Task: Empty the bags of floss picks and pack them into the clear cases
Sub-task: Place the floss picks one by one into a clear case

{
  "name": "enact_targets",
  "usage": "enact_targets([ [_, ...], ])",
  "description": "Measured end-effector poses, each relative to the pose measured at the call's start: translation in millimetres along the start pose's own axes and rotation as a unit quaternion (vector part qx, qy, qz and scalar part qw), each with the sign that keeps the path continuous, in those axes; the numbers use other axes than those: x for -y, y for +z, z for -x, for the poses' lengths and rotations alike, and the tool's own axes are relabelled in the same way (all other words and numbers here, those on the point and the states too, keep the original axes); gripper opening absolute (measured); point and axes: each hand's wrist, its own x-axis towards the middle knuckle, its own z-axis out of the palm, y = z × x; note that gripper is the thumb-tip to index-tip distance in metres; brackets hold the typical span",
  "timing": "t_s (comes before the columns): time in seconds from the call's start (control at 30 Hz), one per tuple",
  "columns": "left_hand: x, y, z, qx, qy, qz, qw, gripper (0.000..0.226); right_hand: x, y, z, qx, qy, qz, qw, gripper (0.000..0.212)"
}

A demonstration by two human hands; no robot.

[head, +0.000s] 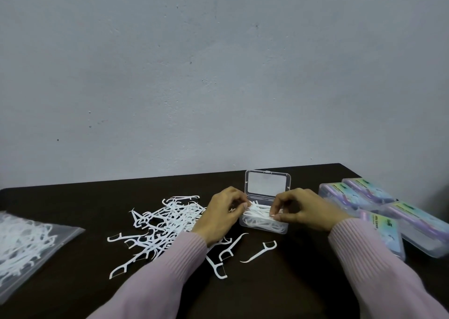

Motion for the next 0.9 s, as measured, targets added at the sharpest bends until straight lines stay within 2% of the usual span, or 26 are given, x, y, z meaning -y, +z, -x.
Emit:
enact_targets([
  [0.07, 0, 1, 1, 0.000, 0.003, 0.003, 1.000, 0.012, 1, 0, -1, -0.032, -0.010, -0.008, 0.999, 0.021],
  [0.17, -1, 1, 0, -0.002, 0.001, 0.021, 1.000, 0.010, 4, 1, -1, -0.127, -0.032, -0.035, 0.991, 0.023],
  [0.3, 0, 1, 1, -0.005, 0.001, 0.016, 1.000, 0.008, 5, 0, 0, -0.236, -0.042, -0.091, 0.966, 0.016],
  [0.43, 0, 0, 1, -0.003, 0.000, 0.000, 1.000, 0.010, 3, 2, -3, -0.306, -0.035, -0.130, 0.942, 0.016],
  [0.6, -1, -1, 0, -0.004, -0.028, 0.042, 0.999, 0.011, 6, 10, -7, -0.282, -0.005, -0.205, 0.937, 0.019],
  [0.77, -7, -12, 0, -0.001, -0.043, 0.065, 0.997, 0.015, 1, 18, -11, -0.215, 0.020, -0.104, 0.971, 0.018],
  [0.9, -13, -24, 5, 0.032, -0.030, 0.021, 0.999, 0.018, 5, 16, -10, -0.219, -0.009, -0.067, 0.973, 0.019],
])
